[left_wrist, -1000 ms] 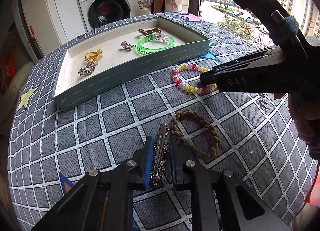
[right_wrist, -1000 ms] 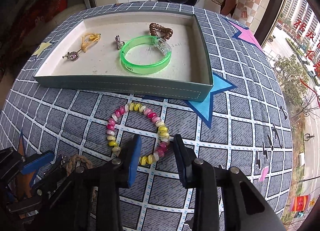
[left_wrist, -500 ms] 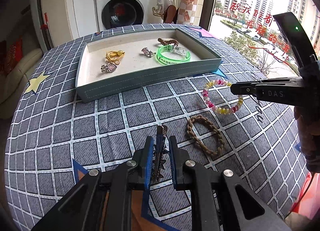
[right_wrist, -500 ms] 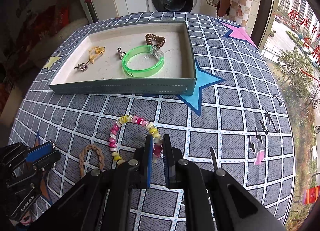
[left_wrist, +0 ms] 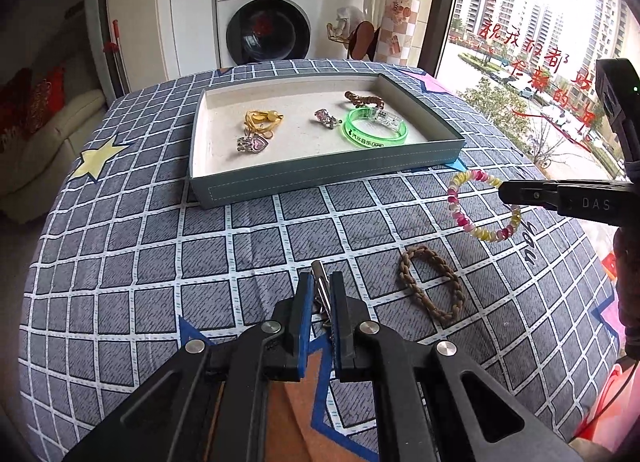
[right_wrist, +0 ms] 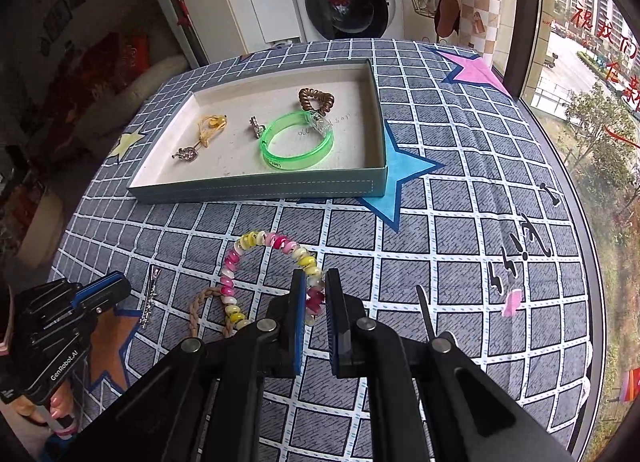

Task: Organize jewelry
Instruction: 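Lift the hair clip with the left tool while the right tool lifts the beaded bracelet, then lower the hair clip into the tray with the left tool while the right tool drops the beaded bracelet there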

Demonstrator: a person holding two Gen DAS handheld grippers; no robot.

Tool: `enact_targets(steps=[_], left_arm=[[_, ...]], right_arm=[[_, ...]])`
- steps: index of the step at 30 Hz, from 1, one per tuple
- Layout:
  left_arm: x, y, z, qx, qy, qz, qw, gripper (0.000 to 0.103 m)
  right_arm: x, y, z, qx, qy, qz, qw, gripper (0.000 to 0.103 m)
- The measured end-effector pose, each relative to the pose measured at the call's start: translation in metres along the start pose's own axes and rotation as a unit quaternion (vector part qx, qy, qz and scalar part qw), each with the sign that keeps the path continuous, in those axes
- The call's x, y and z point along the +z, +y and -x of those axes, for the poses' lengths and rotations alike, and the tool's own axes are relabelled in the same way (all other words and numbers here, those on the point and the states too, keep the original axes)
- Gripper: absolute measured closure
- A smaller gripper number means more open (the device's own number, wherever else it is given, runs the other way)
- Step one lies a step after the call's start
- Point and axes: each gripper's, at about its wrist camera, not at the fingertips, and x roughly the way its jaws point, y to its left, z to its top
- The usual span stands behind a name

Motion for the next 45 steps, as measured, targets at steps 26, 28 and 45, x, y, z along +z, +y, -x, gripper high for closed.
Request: enact_targets(steps=[26,28,45], left_arm=[[-0.001,-0.005,-0.041,0.058,0.055,0.024,0.9965,0.029],[-0.002,-0.008,-0.039,0.047,0.048,0.022,0.9975,0.048],[0.023,0.001,-0.005,-0.009,0.0,0.034,0.9994,0.073]], right_arm=[[-0.019,-0.002,0.009,0.032,0.0,-0.025,0.999,0.093],[-0.02,-0.003,0.01,0.033,-0.001,-0.025,0.999,0.093],[0.0,-0.003,0.019,0.046,-0.02,-0.035,0.998,0.093]])
